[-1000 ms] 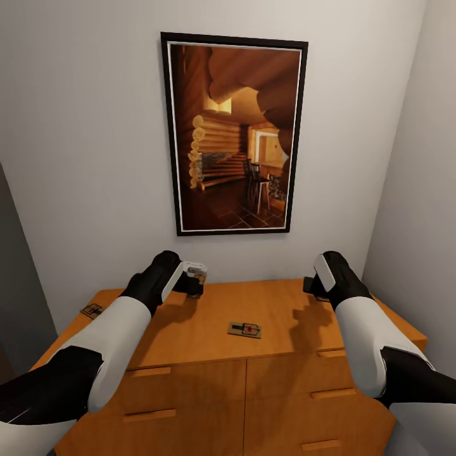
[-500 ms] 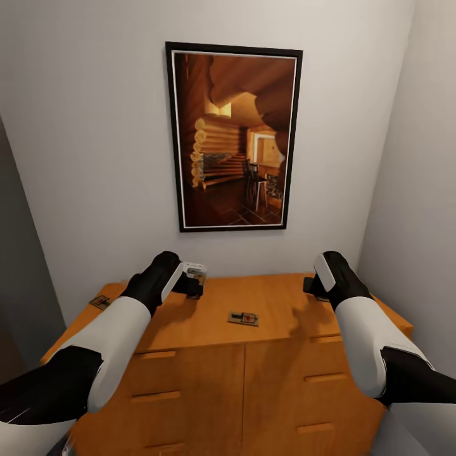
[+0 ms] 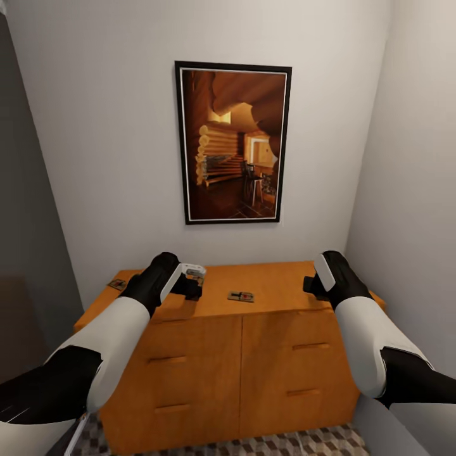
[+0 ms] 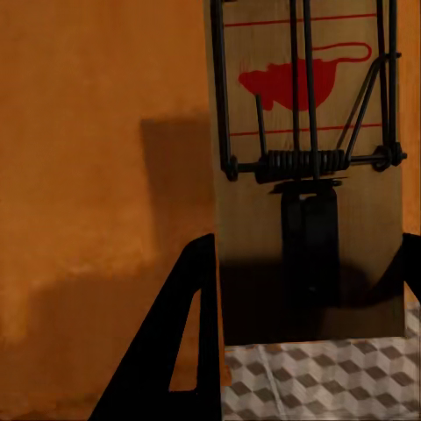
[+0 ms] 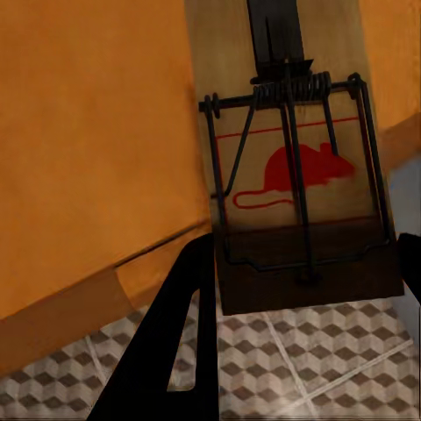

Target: Take the four mousetraps from the cabinet in the bathroom and place them on the bathroom floor. Make sure all four end up on the same floor surface, and ensure that at least two of them are either under or directly next to the same bathroom sink.

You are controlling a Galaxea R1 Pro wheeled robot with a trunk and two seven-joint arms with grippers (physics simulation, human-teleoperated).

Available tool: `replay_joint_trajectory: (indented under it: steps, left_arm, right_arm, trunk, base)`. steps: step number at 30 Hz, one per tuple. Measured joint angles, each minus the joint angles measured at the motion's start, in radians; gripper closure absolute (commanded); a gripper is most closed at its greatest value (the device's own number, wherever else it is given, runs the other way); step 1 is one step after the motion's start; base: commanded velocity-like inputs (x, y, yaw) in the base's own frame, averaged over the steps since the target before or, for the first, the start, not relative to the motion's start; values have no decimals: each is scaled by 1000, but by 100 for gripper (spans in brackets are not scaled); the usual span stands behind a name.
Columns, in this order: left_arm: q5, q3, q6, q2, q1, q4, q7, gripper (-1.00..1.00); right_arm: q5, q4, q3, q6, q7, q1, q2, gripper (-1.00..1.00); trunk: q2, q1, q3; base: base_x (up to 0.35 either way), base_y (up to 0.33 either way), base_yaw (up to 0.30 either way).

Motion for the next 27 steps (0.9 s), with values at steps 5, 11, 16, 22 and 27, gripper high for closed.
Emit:
replay_joint_trajectory:
  steps: [5, 11, 16, 22, 27]
  left_arm:
    - [1, 0, 0, 5, 0, 3, 0, 100]
    - [1, 1, 0, 11, 0, 3, 0, 100]
    - [1, 1, 0, 13, 0, 3, 0, 100]
    - [2, 1, 0, 13, 0, 4, 0, 100]
    - [2, 2, 0, 13, 0, 4, 0, 100]
  right_arm:
    - [0, -5, 32, 0, 0, 0, 1, 100]
    - [0, -9, 64, 0, 1, 0, 1, 100]
    - [0, -10, 68, 0, 1, 0, 1, 100]
    - [0, -10, 69, 0, 1, 0, 1, 100]
    - [0, -10, 70, 0, 2, 0, 1, 100]
  trunk:
    - [0, 0, 0]
    - [0, 0, 0]
    - [0, 0, 0]
    - [0, 0, 0]
    - [0, -1, 0]
  base:
    - [-344, 0, 0]
    - [-315, 0, 0]
    - [-289, 0, 0]
    - [-277, 0, 0]
    - [-128, 0, 0]
